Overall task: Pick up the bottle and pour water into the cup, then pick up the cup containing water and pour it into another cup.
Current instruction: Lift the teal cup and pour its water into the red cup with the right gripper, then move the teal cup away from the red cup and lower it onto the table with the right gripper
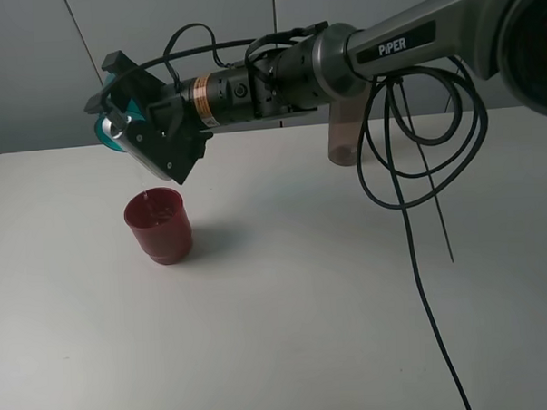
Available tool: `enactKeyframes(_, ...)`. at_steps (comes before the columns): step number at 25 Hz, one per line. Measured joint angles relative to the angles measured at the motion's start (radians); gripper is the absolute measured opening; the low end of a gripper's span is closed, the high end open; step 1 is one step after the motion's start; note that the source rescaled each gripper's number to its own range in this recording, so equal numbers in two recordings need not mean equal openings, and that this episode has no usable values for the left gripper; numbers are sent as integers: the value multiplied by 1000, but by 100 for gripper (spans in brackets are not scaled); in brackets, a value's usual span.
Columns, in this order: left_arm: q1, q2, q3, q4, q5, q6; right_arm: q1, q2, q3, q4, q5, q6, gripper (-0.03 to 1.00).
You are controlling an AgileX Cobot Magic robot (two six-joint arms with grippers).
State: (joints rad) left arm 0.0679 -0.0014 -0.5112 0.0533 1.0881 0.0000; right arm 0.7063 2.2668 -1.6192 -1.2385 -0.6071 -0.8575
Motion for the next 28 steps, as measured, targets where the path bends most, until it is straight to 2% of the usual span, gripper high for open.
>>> enactKeyframes(8, 0, 0, 0, 0, 0, 0, 0, 0, 0, 0, -13, -1, 9)
enactKeyframes(11, 0, 0, 0, 0, 0, 0, 0, 0, 0, 0, -13, 87, 9)
enactKeyframes(15, 0, 0, 0, 0, 0, 0, 0, 0, 0, 0, -13, 376, 9)
enactKeyframes(18, 0, 0, 0, 0, 0, 0, 0, 0, 0, 0, -13, 672, 9)
enactKeyframes(21, 0, 0, 0, 0, 0, 0, 0, -4, 0, 0, -13, 1044, 9)
enactKeyframes(24, 0, 0, 0, 0, 0, 0, 0, -22, 0, 5, -11, 1342, 9)
enactKeyframes(26, 0, 0, 0, 0, 0, 0, 0, -45, 5, 19, -11, 1456, 9)
enactKeyframes(28, 0, 0, 0, 0, 0, 0, 0, -72, 43, 33, -11, 1505, 9)
